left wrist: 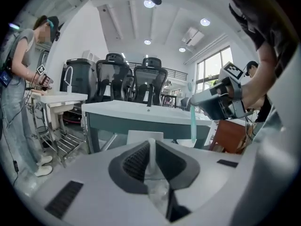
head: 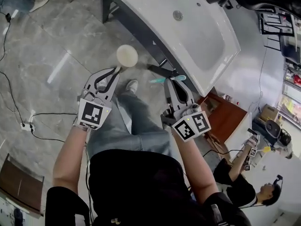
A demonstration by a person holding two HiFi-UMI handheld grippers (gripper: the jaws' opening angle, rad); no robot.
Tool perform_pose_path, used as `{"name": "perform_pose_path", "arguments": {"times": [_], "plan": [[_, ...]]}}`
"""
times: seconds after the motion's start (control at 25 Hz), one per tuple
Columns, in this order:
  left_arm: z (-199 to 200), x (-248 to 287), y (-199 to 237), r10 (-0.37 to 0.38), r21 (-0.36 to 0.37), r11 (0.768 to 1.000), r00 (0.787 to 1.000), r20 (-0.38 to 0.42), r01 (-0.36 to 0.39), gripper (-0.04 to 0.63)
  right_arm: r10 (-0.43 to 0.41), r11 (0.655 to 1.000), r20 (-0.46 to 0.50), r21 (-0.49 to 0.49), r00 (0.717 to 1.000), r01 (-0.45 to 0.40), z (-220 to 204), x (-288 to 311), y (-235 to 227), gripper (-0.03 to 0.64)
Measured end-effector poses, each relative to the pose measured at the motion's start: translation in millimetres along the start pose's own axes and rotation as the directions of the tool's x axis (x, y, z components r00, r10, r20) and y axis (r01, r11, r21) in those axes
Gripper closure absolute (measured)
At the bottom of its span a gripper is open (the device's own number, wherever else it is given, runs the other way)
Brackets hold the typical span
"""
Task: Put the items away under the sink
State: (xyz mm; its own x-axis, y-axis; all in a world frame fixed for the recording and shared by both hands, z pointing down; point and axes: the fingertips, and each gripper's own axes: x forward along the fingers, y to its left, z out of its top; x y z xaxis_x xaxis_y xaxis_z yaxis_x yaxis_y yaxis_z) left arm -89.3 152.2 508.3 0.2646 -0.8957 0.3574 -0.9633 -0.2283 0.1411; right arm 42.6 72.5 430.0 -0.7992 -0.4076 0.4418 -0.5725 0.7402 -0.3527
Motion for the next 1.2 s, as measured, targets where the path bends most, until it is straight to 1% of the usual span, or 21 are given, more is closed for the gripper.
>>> {"name": "perform_pose_path", "arguments": {"times": [0.12,0.28,0.4,0.52,0.68,0.96,1.2], "plan": [[-21.8,12.0,-4.2,0.009,0.019,1.000,1.000,0.013,-0.009,0.540,0.029,0.999,-0.030,-0.020,0.999,-0.029,-28.5,7.6,-2.2,0.568],[-51.3,31.4,-1.6,0.038,0.038,0.998,0.999,0.035,-0.039,0.540,0.051,0.998,-0.042,-0.045,0.998,-0.052,-64.0,20.1,-8.3,0.568],[-73.1,51.6,2.9,0.054,0.038,0.998,0.997,0.057,-0.057,0.540,0.051,0.995,-0.028,-0.090,0.998,-0.054,-85.0,31.5,-19.1,0.568],[-91.7,76.6,10.5,0.055,0.055,0.997,0.995,0.078,-0.059,0.540,0.047,0.989,-0.011,-0.137,0.999,-0.048,-104.9,49.1,-33.3,0.568],[-116.1,112.9,23.9,0.066,0.053,0.996,0.994,0.090,-0.071,0.540,0.032,0.989,-0.004,-0.146,0.999,-0.032,-129.2,74.8,-56.6,0.568],[-135.4,181.4,48.1,0.039,0.072,0.996,0.986,0.165,-0.052,0.540,0.012,0.983,-0.008,-0.185,1.000,-0.013,-168.5,113.2,-94.8,0.568],[-150.4,235.3,65.5,0.001,0.116,0.993,0.979,0.204,-0.025,0.540,-0.001,0.979,0.032,-0.206,0.999,0.008,-174.9,135.7,-118.9,0.568]]}}
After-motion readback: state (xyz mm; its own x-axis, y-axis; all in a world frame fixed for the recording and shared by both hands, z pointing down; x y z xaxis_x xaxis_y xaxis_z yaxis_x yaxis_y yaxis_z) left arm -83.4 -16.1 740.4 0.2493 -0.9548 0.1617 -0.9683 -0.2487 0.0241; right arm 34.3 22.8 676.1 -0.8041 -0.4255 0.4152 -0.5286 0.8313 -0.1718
